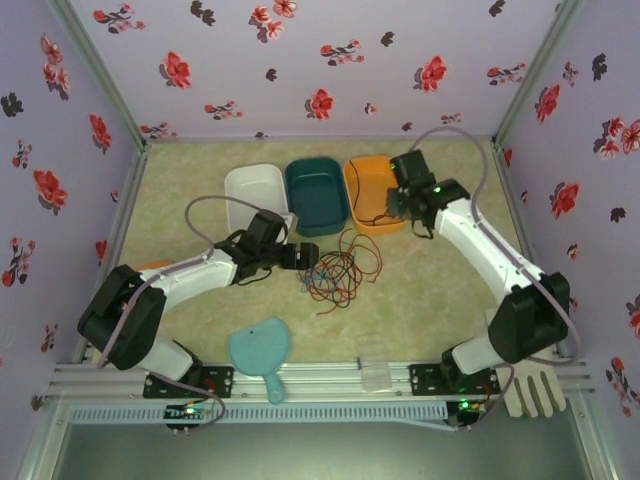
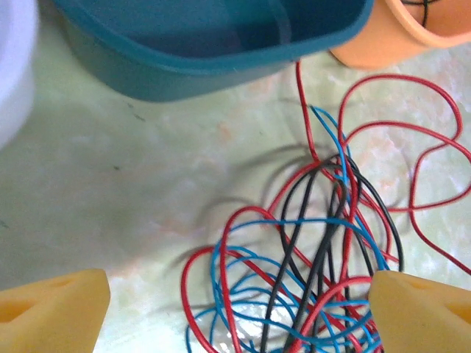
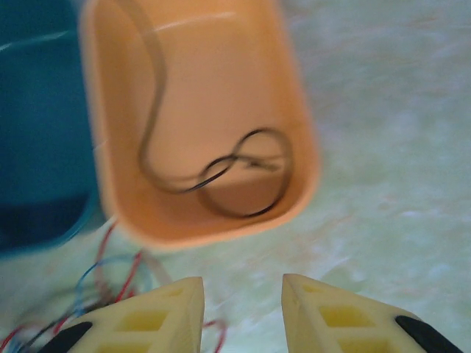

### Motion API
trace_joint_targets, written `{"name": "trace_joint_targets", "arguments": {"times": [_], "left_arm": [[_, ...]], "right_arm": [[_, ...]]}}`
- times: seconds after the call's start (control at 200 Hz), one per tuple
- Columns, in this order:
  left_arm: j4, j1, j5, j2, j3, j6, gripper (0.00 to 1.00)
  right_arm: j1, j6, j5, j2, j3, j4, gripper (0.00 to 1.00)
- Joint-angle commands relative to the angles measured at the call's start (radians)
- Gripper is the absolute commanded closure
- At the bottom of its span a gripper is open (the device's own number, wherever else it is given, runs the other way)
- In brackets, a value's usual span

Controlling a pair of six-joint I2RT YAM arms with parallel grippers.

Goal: Untangle the cables

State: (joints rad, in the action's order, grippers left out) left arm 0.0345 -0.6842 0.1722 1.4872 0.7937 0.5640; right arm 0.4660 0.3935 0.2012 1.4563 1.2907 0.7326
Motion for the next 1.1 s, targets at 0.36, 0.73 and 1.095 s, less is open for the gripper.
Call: {"name": "trace_joint_targets", "arguments": {"times": [0.36,0.73,1.095], "left_arm": [[-0.136,0.004,0.146,0.048,-0.064,0.088,0.53],[-0.119,0.018,0.087,-0.033,-0.122,0.104,0.87],[-0.12,0.025,0.077,-0.053,-0.141,0.112,0.93]], "right_arm": [[0.214,0.091,-0.174,-0.057,-0.205,-0.198,0.67],[0.244,-0.035,-0.232,-0.027,-0.236,-0.305,0.59],[0.293,-0.147,-0.227,0.153,-0.153,-0.264,0.6]]}}
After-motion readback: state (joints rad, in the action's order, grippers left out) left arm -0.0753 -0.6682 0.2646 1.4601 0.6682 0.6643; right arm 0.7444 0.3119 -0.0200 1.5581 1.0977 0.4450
